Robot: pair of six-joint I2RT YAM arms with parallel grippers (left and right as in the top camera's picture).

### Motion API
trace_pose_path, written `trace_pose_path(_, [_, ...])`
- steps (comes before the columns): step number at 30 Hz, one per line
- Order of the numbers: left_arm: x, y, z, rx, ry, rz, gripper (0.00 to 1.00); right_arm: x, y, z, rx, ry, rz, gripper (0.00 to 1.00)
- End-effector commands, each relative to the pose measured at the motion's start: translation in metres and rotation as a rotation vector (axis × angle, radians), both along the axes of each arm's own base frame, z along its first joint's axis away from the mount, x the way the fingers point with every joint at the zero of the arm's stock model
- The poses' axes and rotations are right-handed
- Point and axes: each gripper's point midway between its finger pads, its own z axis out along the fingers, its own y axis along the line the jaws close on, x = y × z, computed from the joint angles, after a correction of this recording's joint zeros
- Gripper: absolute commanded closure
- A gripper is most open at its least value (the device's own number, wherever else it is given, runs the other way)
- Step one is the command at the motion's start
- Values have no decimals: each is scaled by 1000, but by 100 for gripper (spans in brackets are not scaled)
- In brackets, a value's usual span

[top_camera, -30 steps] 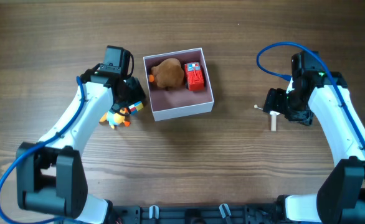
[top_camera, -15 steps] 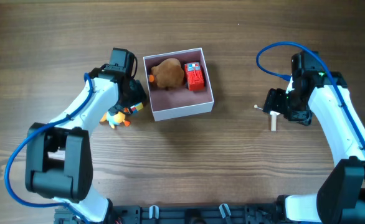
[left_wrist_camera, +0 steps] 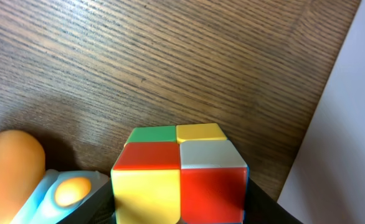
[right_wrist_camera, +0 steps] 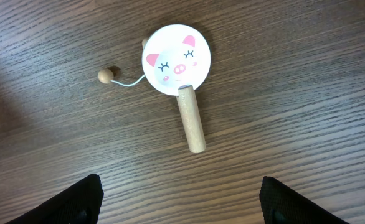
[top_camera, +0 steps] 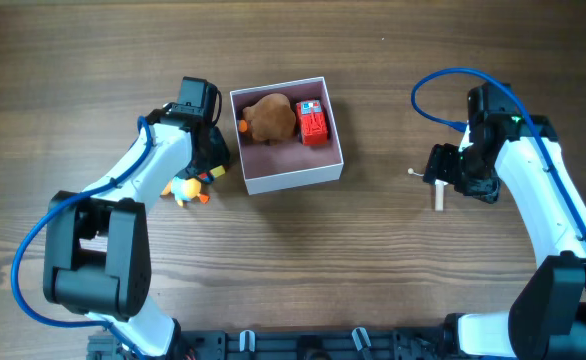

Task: Pack container
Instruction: 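Place the colour cube into the box with the left gripper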

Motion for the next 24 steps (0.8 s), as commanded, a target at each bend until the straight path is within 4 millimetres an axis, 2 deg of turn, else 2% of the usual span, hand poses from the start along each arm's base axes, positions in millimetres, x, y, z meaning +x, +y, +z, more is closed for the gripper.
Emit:
trace_pose_path(1, [17, 0, 27, 14, -59, -44, 52, -3, 1, -3, 6, 12, -5, 20])
trace_pose_path(5, [28, -2, 56, 13, -116, -71, 48, -2, 1, -3, 6, 12, -6, 20])
trace_pose_path(6, [31, -4, 73, 9, -143, -88, 47, -2, 1, -3, 6, 12, -6, 20])
trace_pose_path(11, [38, -9, 128, -14, -243, -106, 47, -2, 1, -3, 6, 12, -6, 20])
trace_pose_path(14, [35, -29, 160, -86, -314, -176, 48, -2, 1, -3, 6, 11, -6, 20])
trace_pose_path(16, [29, -46, 174, -118, -345, -220, 49, -3, 1, -3, 7, 12, -6, 20])
trace_pose_path(20, [13, -93, 175, -132, -342, -340, 48, -2, 1, -3, 6, 12, -7, 20])
trace_pose_path(22, [8, -110, 164, -110, -318, -367, 47, -3, 1, -3, 7, 13, -7, 20])
trace_pose_path(24, [5, -119, 150, -114, -275, -353, 47, -3, 2, -3, 7, 12, -8, 20])
